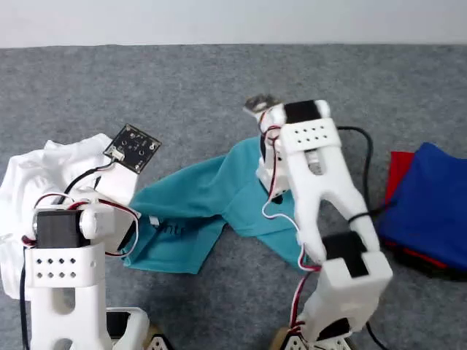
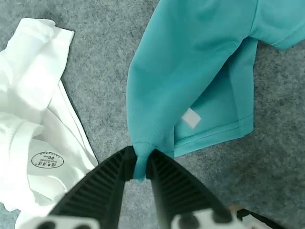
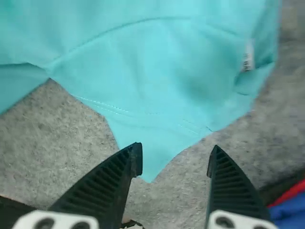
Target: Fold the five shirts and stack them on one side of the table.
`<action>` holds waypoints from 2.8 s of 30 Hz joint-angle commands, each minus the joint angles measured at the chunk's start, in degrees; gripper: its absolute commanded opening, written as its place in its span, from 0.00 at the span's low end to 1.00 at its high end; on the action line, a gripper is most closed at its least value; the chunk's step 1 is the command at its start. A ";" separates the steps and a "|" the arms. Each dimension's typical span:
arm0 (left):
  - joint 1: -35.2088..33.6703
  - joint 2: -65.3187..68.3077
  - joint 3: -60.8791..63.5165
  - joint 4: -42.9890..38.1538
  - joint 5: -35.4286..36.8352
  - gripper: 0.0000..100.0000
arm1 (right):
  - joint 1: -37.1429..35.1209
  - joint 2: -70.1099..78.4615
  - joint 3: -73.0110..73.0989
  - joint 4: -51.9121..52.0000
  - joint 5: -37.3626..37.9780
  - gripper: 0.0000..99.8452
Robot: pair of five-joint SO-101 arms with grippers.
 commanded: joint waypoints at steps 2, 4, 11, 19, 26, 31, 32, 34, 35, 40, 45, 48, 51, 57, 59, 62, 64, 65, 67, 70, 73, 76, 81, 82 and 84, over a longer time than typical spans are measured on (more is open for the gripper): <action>-0.18 -0.53 -0.22 -1.32 -0.79 0.00 | -0.92 2.86 -0.70 0.40 -0.70 0.23; -0.18 -0.53 -0.04 -2.20 -0.62 0.00 | -0.75 4.35 -0.70 0.13 -0.70 0.23; -0.18 -0.79 3.47 -5.27 -0.62 0.00 | 3.38 6.46 -0.70 0.04 -0.70 0.23; -0.18 -0.88 3.47 -5.19 -0.62 0.00 | 3.65 8.84 -0.70 -1.01 -0.53 0.23; -0.18 -0.97 3.47 -4.92 -0.62 0.00 | 3.91 14.55 -2.64 -2.59 -0.62 0.23; -0.18 -0.97 3.47 -4.84 -0.62 0.00 | 4.09 17.19 -7.38 -2.24 -0.44 0.18; -0.18 -0.97 3.47 -4.84 -0.62 0.00 | 4.09 17.80 -7.91 -2.24 -0.35 0.16; -0.18 -0.97 3.47 -4.84 -0.62 0.00 | 4.09 18.95 -8.70 -2.24 -0.26 0.13; -0.18 -0.97 3.47 -4.84 -0.62 0.00 | 4.26 19.12 -8.79 -2.15 -0.26 0.13; -0.18 -0.97 3.47 -4.84 -0.62 0.00 | 5.93 19.91 -8.79 -0.40 -0.35 0.17; -0.18 -0.97 3.47 -4.84 -0.62 0.00 | 7.25 19.47 -8.88 1.10 -0.26 0.19; -0.18 -0.97 3.47 -4.84 -0.62 0.00 | 8.57 19.38 -9.32 2.95 -0.18 0.19; -0.18 -0.97 3.47 -4.84 -0.62 0.00 | 9.27 19.56 -9.41 3.21 -0.26 0.19; -0.18 -0.97 3.47 -4.92 -0.62 0.00 | 6.64 19.91 -9.49 1.36 -0.44 0.19; -0.18 -0.97 3.47 -4.84 -0.62 0.00 | 5.49 19.91 -9.49 0.40 -0.53 0.19; -0.18 -0.97 3.47 -4.84 -0.62 0.00 | 4.00 19.91 -9.49 -0.31 -0.53 0.19; -0.18 -0.97 3.47 -4.84 -0.62 0.00 | 3.56 19.91 -9.49 -0.48 -0.53 0.19; -0.18 -0.97 3.47 -4.84 -0.62 0.00 | 3.30 19.91 -9.49 -0.48 -0.44 0.19; -0.18 -0.97 3.47 -4.84 -0.62 0.00 | 3.12 20.00 -9.49 -0.48 -0.35 0.19; -0.18 -0.97 3.47 -4.84 -0.62 0.00 | 3.21 20.00 -9.49 -0.48 -0.44 0.19; -0.18 -0.97 3.56 -4.84 -0.62 0.00 | 3.38 20.00 -9.49 -0.48 -0.44 0.19; -0.18 -0.88 3.56 -4.84 -0.62 0.00 | 3.47 20.62 -9.49 -0.48 -0.26 0.16; -0.18 -0.62 3.56 -4.84 -0.62 0.00 | 3.38 24.13 -9.58 -0.40 -0.09 0.01; -0.18 -0.62 3.56 -4.84 -0.62 0.00 | 3.47 24.22 -9.58 -0.04 -0.09 0.01; -0.18 -0.62 3.56 -4.84 -0.62 0.00 | 3.65 23.60 -9.58 0.22 -0.09 0.01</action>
